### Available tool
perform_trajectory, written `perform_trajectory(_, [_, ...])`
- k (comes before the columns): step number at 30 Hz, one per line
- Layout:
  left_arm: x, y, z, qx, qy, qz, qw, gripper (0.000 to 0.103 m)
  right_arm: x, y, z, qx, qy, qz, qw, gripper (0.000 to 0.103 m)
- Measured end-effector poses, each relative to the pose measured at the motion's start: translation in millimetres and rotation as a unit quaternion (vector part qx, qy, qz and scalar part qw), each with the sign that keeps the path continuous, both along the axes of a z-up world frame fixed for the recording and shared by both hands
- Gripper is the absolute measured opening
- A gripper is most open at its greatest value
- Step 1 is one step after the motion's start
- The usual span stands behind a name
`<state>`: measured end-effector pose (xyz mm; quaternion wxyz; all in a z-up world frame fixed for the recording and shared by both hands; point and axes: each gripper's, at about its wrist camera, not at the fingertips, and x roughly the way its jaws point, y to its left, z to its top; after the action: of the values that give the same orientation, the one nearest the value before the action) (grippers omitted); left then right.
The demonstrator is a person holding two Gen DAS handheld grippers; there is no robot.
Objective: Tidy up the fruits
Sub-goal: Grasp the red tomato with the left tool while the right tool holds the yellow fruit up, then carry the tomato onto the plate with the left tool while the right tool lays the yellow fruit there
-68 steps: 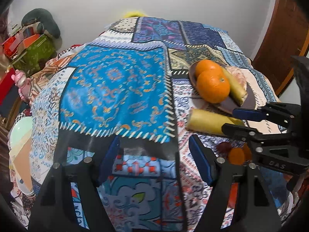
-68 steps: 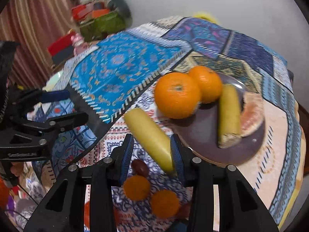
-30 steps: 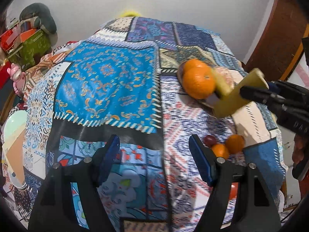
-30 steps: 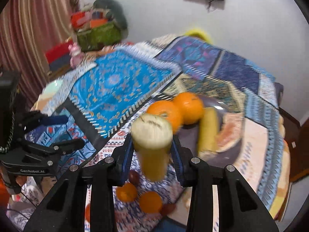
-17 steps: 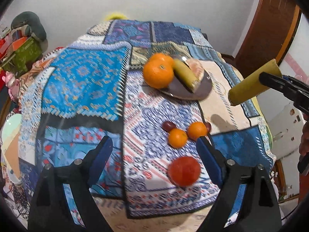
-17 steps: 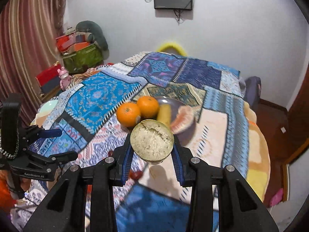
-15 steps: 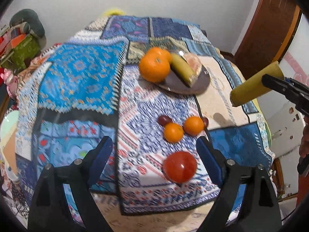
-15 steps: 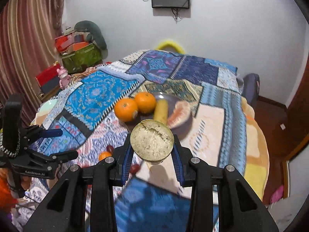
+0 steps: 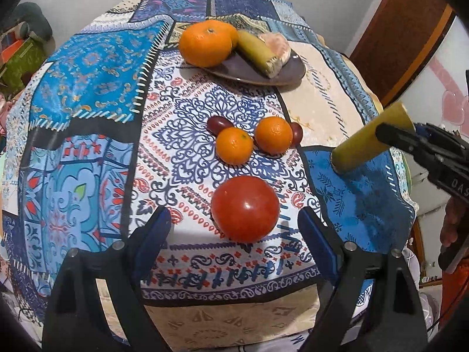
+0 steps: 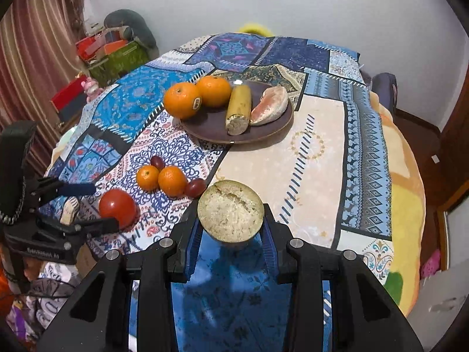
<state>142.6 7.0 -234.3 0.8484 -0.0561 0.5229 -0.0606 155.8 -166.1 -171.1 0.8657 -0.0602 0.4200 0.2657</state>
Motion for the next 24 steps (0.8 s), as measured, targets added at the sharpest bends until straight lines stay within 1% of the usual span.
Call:
perform_trajectory(2, [2.1, -0.9, -1.7, -0.001, 0.001, -0.001, 1.0000, 0.089, 3.0, -0.6, -0.7, 0.007, 0.000, -0.006, 1.000, 0.034])
perform_trajectory(7, [5.2, -0.3, -5.4, -0.007, 0.003, -0.001, 1.0000, 0.079, 10.0, -4.3, -7.7, 0.029, 0.009, -0.020, 0.999, 0.035])
perform_trajectory(10, [7.1, -1.1, -9.7, -0.010, 0.011, -0.002, 0.9999, 0.070, 11.4, -1.2, -21.6, 0.023, 0.029, -0.018, 0.999, 0.034])
perform_trajectory(12, [8.0, -1.5, -11.3, -0.012, 0.013, -0.004, 0.9998, 0.057, 11.4, -0.3, -35.4, 0.020, 0.042, -0.020, 0.999, 0.034])
perform_trajectory(13, [8.2, -1.6, -12.1, -0.014, 0.014, -0.006, 0.9998, 0.055, 10.6, -0.7, -38.9, 0.021, 0.043, -0.021, 0.999, 0.033])
perform_trajectory(14, [8.1, -2.0, -12.4, -0.020, 0.014, -0.008, 0.9997, 0.049, 10.1, -2.2, -40.3, 0.027, 0.043, -0.023, 0.998, 0.033])
perform_trajectory(18, [7.4, -4.7, -9.4, -0.010, 0.006, -0.013, 0.9998, 0.048, 14.8, -7.9, -38.1, 0.048, 0.054, -0.032, 0.997, 0.033])
perform_trajectory(20, [8.0, -4.7, -7.8, -0.005, 0.002, -0.012, 0.9999, 0.048, 15.2, -8.1, -36.5, 0.048, 0.054, -0.031, 0.997, 0.033])
perform_trajectory(24, [11.3, 1.8, 2.6, -0.007, -0.011, -0.004, 0.9999, 0.048, 15.6, -8.2, -30.7, 0.043, 0.045, -0.030, 0.998, 0.033])
